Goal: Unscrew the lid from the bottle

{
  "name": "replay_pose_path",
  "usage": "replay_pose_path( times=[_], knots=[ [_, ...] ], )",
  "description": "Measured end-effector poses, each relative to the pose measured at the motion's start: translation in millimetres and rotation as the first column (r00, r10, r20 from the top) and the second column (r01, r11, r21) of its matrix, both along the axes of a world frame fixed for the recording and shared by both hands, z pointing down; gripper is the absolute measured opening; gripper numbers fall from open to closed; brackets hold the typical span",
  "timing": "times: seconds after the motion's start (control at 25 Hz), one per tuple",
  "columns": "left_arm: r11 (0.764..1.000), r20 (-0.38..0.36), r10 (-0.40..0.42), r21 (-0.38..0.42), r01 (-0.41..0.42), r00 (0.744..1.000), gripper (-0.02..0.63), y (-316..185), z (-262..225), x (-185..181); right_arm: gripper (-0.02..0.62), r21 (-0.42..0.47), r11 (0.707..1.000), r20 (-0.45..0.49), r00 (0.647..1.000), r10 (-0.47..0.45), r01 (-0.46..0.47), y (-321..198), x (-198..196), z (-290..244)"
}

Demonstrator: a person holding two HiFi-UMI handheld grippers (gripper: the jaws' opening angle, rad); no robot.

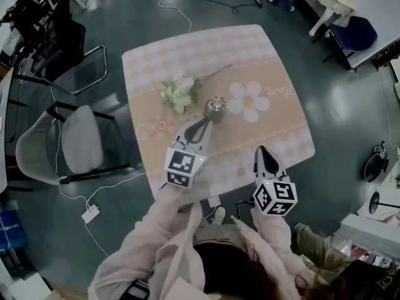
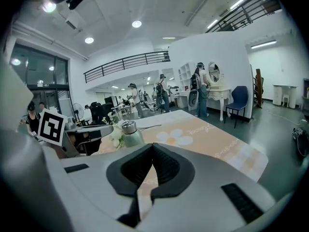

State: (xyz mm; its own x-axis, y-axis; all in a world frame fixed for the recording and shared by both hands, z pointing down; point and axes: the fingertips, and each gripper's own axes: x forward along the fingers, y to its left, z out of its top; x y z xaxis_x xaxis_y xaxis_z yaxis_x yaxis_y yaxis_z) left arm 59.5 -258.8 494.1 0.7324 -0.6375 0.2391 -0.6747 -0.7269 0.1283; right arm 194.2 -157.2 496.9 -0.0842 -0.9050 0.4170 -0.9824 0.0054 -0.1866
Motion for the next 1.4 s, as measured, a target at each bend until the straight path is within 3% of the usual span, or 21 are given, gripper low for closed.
replay_pose_path(
  times=[0.12,0.16,0.24,0.36,0.52,0.96,1.4],
  knots=[
    [1.0,0.009,0.011,0.001,-0.011,1.0,0.032,-5,7,2,0.014,-0.01,1.0,-0.007,1.0,0.011,-0.011,-1,4,4],
    [1.0,0.016,0.014,-0.003,-0.014,1.0,0.057,-6,11,3,0.014,-0.013,1.0,-0.01,1.0,0.013,-0.013,-1,4,5],
    [0.999,0.019,0.021,-0.03,-0.021,1.0,0.203,-8,20,5,0.014,-0.019,1.0,-0.014,1.0,0.013,-0.014,-2,4,7],
    [0.997,0.02,0.029,-0.073,-0.028,0.999,0.28,-12,34,10,0.014,-0.032,0.999,-0.016,1.0,0.013,-0.013,-3,4,10],
    [0.998,0.059,0.046,-0.043,-0.044,0.997,0.351,-18,50,19,0.014,-0.053,0.999,-0.021,1.0,0.013,-0.014,-4,5,17],
    [1.0,0.039,0.028,-0.006,-0.028,0.999,0.38,-39,77,32,0.014,-0.112,0.993,-0.031,0.999,0.025,-0.029,-5,11,35],
    [0.997,0.08,0.068,0.031,-0.071,0.994,0.38,-52,87,49,0.014,-0.13,0.991,-0.042,0.999,0.024,-0.029,-13,15,42]
  ],
)
